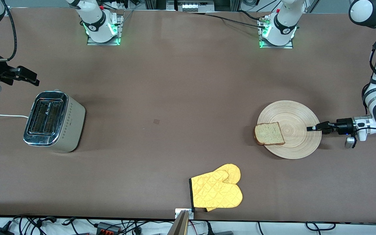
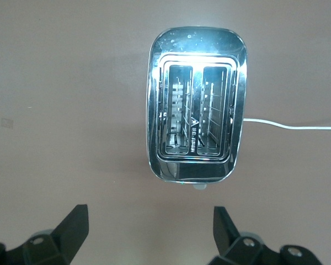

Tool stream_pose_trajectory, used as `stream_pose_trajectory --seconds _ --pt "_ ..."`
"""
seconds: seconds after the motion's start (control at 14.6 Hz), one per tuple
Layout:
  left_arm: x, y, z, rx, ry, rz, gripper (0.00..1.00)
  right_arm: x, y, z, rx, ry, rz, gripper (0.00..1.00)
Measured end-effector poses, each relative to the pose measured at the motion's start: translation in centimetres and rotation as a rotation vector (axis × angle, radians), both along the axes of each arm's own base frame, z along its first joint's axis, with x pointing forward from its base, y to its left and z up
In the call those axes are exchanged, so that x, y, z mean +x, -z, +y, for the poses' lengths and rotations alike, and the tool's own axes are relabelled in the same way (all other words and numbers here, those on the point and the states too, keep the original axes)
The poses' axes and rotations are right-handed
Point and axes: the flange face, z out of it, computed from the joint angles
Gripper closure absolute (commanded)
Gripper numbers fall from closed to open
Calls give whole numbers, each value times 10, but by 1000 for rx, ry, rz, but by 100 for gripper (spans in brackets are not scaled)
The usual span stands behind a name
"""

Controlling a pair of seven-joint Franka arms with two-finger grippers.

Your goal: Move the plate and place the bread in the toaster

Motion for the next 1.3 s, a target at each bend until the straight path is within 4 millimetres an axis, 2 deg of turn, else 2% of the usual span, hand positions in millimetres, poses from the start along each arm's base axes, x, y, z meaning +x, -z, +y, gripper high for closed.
stream_pose_trajectory --seconds 0.34,0.48,0.55,0.82,0.96,1.17,1.3 --pt "20 -48 -23 -25 130 -10 99 -2 -4 -2 -7 33 -7 0" --pt "29 -57 -44 -19 190 -5 99 -2 -5 -2 -10 36 -9 0" --pt "34 -57 -61 -20 214 -2 99 -2 -5 -3 -11 37 -9 0" --pt "54 -48 -154 -15 282 29 99 -1 -2 -4 -12 38 -3 0" --pt "51 -29 -201 -63 233 58 99 1 6 -1 -11 33 12 0" --pt "35 3 -272 -95 196 79 99 14 38 18 -10 -2 60 0" --pt "23 17 -329 -105 147 79 99 25 62 46 -12 -46 78 0"
